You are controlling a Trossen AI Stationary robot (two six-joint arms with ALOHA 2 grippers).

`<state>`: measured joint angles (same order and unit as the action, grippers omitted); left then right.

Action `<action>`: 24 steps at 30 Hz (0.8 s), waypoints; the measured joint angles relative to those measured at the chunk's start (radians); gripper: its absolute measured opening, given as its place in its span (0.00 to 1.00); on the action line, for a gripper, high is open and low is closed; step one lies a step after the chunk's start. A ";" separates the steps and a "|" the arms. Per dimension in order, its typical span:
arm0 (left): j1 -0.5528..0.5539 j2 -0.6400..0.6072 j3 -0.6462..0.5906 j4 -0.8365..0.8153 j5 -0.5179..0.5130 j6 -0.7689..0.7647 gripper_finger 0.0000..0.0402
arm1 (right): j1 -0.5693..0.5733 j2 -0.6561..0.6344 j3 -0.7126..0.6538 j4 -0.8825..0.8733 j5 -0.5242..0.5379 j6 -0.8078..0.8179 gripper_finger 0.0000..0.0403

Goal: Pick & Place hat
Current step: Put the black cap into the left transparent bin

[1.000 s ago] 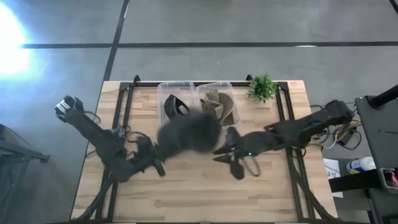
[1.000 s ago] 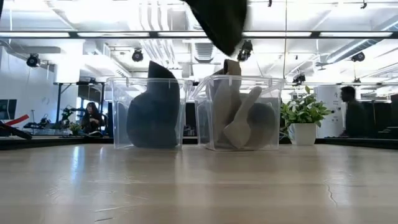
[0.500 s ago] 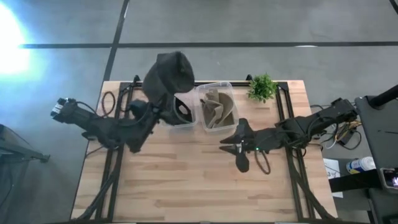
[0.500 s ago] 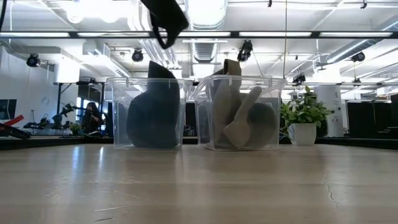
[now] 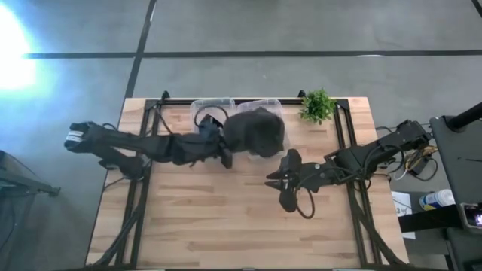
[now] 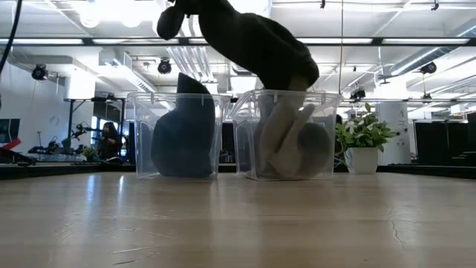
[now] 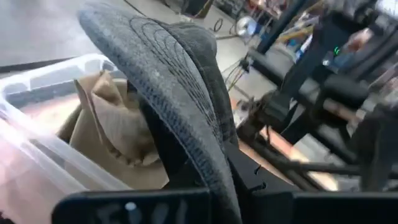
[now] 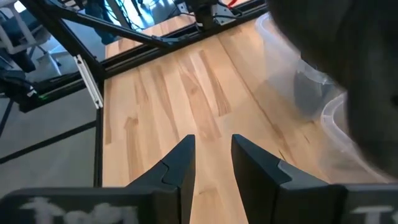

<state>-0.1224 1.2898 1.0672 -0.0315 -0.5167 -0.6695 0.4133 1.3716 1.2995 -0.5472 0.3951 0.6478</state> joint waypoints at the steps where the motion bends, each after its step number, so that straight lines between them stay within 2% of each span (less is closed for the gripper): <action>1: 0.011 -0.011 -0.004 0.002 0.004 -0.006 0.02 | 0.000 0.000 0.000 0.000 0.000 0.000 0.25; 5: 0.076 -0.086 -0.010 -0.022 0.002 0.016 0.01 | 0.002 -0.002 0.000 0.000 -0.001 0.000 0.25; 7: 0.128 -0.140 -0.002 -0.089 0.003 0.016 0.01 | 0.006 -0.003 0.000 -0.001 -0.001 0.000 0.24; 13: 0.303 -0.236 0.089 -0.595 -0.077 -0.059 0.01 | 0.006 -0.003 0.000 -0.003 -0.002 -0.001 0.22; 14: 0.326 -0.240 0.109 -0.674 -0.060 -0.088 0.01 | 0.006 -0.003 0.000 -0.004 -0.002 -0.001 0.22; 17: 0.377 -0.239 0.144 -0.827 0.075 -0.157 0.01 | 0.005 -0.003 0.000 -0.008 -0.002 -0.004 0.22; 22: 0.379 -0.181 0.160 -0.858 0.273 -0.271 0.01 | -0.010 -0.002 0.000 -0.030 0.001 0.004 0.23; 24: 0.380 -0.140 0.171 -0.893 0.290 -0.309 0.02 | -0.018 -0.002 0.000 -0.030 0.003 0.012 0.23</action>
<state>0.2575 1.1499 1.2385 -0.9246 -0.2265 -0.9787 0.3956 1.3701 1.2995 -0.5770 0.3984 0.6600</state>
